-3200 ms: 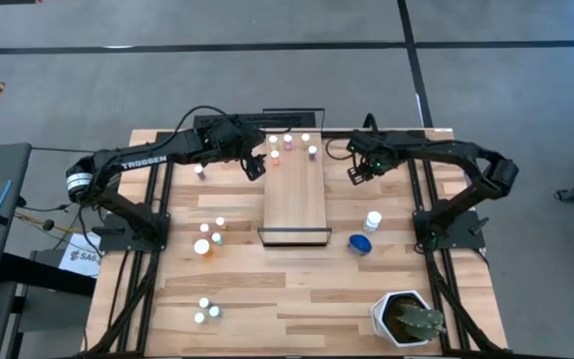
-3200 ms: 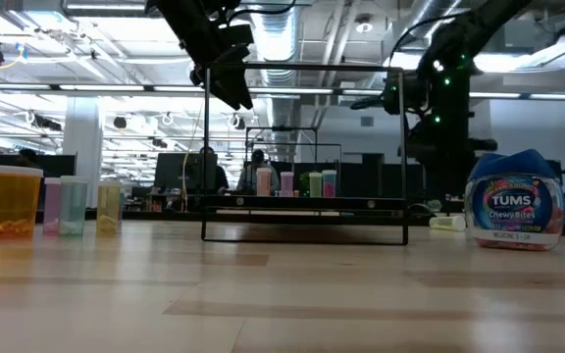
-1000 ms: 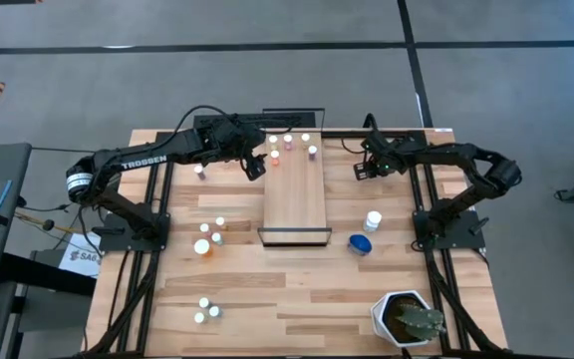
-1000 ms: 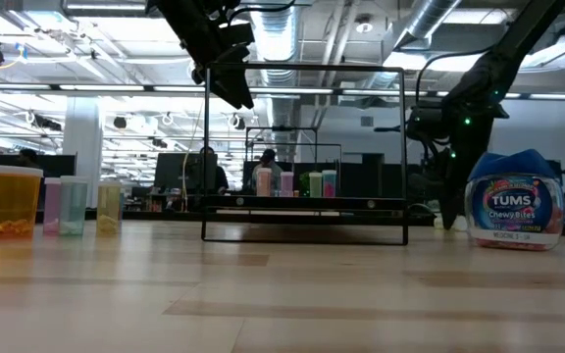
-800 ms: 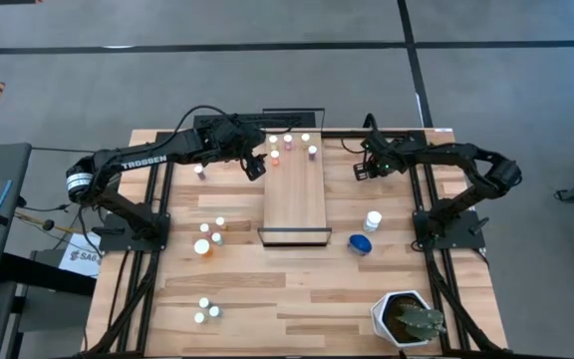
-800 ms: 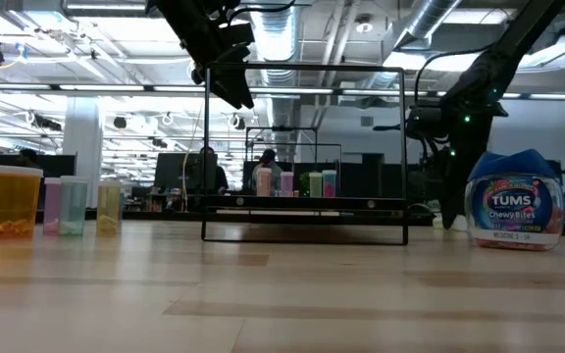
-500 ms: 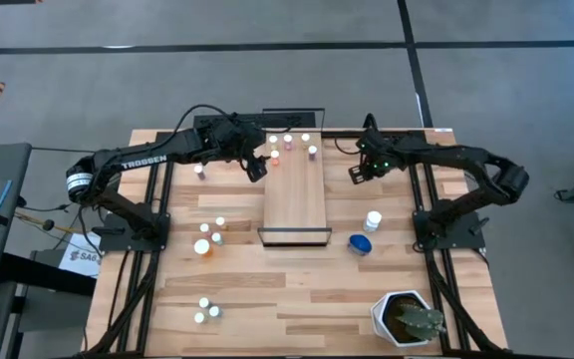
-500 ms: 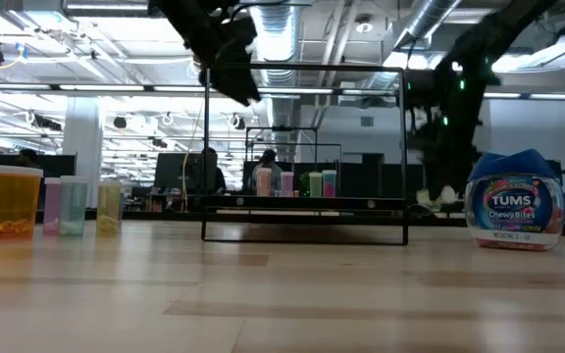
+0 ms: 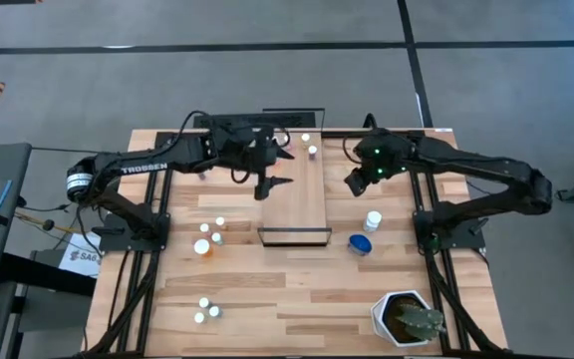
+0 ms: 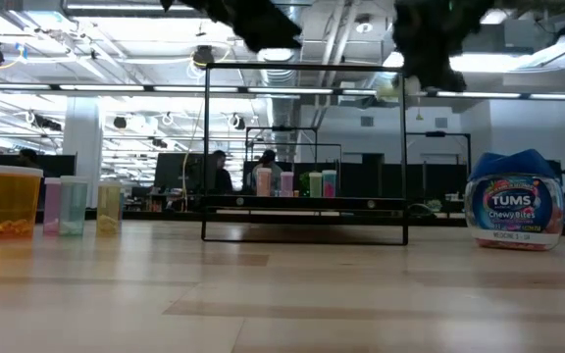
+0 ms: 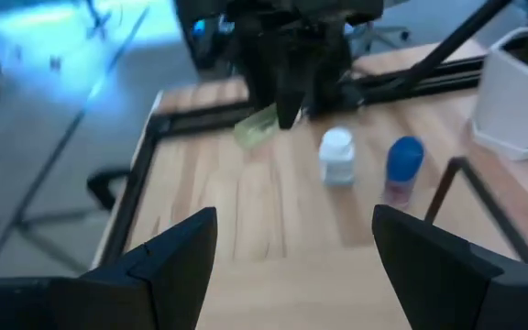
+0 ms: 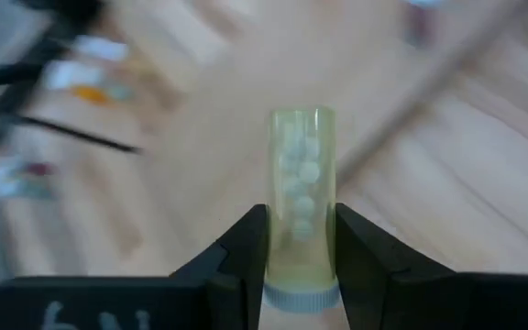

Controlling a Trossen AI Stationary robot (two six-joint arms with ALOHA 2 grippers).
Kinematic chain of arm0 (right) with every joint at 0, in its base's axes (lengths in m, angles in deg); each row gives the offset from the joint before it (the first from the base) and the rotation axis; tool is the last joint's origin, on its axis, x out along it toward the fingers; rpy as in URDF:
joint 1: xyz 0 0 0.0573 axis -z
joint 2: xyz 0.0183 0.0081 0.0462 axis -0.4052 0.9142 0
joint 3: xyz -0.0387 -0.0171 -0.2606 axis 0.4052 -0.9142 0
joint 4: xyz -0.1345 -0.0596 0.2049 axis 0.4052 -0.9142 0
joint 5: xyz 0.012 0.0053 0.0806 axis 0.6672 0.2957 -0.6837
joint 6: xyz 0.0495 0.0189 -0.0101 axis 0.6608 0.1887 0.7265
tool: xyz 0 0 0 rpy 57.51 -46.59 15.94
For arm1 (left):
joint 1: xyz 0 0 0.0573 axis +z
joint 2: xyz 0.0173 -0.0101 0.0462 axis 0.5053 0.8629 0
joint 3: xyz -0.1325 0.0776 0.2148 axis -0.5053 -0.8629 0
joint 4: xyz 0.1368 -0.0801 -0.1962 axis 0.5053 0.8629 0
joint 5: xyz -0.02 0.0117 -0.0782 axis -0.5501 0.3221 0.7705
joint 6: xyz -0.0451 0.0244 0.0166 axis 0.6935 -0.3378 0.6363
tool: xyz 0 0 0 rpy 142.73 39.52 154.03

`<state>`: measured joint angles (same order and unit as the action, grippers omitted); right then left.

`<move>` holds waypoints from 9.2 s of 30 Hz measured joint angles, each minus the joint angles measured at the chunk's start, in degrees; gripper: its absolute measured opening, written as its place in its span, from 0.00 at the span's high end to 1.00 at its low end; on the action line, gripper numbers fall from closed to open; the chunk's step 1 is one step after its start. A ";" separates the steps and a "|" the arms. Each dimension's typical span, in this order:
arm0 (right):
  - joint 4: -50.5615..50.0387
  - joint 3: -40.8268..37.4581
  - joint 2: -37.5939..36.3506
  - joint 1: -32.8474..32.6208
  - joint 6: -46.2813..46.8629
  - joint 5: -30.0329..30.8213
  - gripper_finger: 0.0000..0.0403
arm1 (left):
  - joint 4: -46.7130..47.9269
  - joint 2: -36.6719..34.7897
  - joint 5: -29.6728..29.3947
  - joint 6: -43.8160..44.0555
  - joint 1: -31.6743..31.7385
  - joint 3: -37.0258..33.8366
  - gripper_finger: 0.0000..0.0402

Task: Pick and place medicine bottles onto shelf by color
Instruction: Put the yellow pill bottle on the shelf

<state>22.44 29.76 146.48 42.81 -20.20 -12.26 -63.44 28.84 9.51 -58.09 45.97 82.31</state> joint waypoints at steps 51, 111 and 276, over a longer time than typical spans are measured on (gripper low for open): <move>-6.32 32.85 19.64 -10.50 -16.40 -14.30 0.61 | -8.99 0.00 -1.67 -14.24 -10.18 -0.02 0.79; -5.52 43.67 14.63 -17.20 -72.36 25.98 0.39 | -30.33 0.00 -6.08 -0.39 -3.01 -0.02 0.79; -28.83 56.58 61.05 7.38 -29.60 8.14 0.72 | 54.83 0.26 -49.06 30.94 3.61 0.00 0.28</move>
<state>-6.40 86.35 207.54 50.19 -49.79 -4.12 -8.61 29.10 -39.54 -27.15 49.58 82.30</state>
